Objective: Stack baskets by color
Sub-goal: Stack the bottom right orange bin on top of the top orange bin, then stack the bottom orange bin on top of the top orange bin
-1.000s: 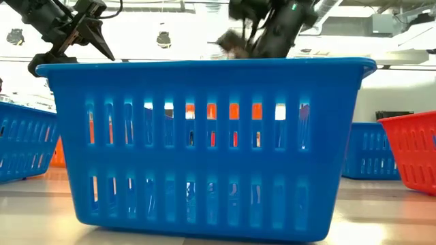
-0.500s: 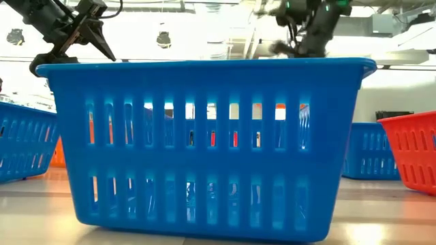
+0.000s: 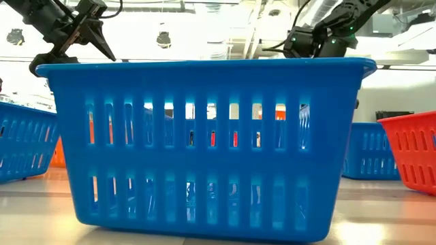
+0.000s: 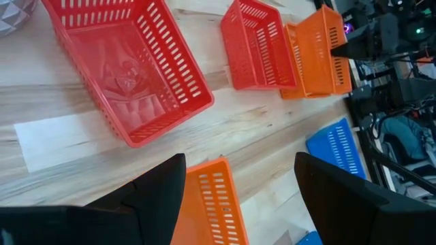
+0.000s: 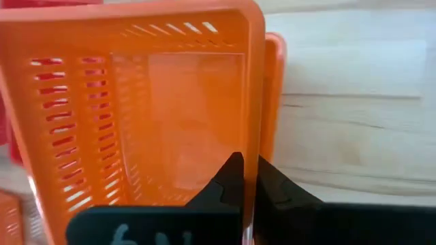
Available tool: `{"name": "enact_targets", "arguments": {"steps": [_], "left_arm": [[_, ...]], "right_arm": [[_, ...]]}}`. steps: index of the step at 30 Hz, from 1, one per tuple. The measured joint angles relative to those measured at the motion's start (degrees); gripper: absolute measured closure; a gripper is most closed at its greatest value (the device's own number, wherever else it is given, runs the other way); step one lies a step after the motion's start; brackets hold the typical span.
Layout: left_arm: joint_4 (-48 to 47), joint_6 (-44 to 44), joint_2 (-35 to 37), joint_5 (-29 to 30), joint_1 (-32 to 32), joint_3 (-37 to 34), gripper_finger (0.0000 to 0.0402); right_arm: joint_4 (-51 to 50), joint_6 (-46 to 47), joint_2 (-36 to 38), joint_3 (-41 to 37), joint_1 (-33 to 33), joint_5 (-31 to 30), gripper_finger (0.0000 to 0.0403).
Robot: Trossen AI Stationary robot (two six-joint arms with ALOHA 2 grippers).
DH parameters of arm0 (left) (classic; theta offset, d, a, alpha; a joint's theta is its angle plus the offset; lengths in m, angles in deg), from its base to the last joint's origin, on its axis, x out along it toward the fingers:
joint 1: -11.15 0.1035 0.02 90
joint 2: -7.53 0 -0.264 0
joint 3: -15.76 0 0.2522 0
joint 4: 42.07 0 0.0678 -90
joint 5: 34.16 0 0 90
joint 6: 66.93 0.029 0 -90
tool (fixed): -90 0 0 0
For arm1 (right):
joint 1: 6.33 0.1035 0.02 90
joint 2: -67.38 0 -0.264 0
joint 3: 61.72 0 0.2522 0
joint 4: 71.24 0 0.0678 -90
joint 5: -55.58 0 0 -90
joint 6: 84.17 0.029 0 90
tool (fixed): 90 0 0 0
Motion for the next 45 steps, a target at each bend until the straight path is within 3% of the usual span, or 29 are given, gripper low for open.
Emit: {"name": "enact_targets", "arguments": {"steps": [10,17,22,27,36,45], "left_arm": [[0.00,-0.14,0.02,0.94,0.00,0.00,0.0139],[0.00,-0.14,0.01,0.92,0.00,0.00,0.0139],[0.00,-0.13,0.02,0.92,0.00,0.00,0.0139],[0.00,0.36,0.02,-0.43,0.02,0.00,0.0139],[-2.59,0.96,0.00,-6.78,0.01,0.00,0.0139],[-10.50,-2.86,-3.34,-17.74,-1.96,0.02,0.0139]], "right_arm": [[-0.62,-0.72,-3.59,0.02,-0.40,0.20,0.0359],[-0.23,-2.93,-7.48,0.11,0.32,1.25,0.0279],[-0.57,-3.32,-4.71,0.09,0.03,0.62,0.0213],[-1.90,-4.89,0.43,1.45,-1.39,-0.74,0.0173],[-7.11,-6.71,8.53,3.50,-1.69,-2.01,0.0163],[-7.08,-4.67,8.41,3.43,8.96,-3.89,0.0163]]}}
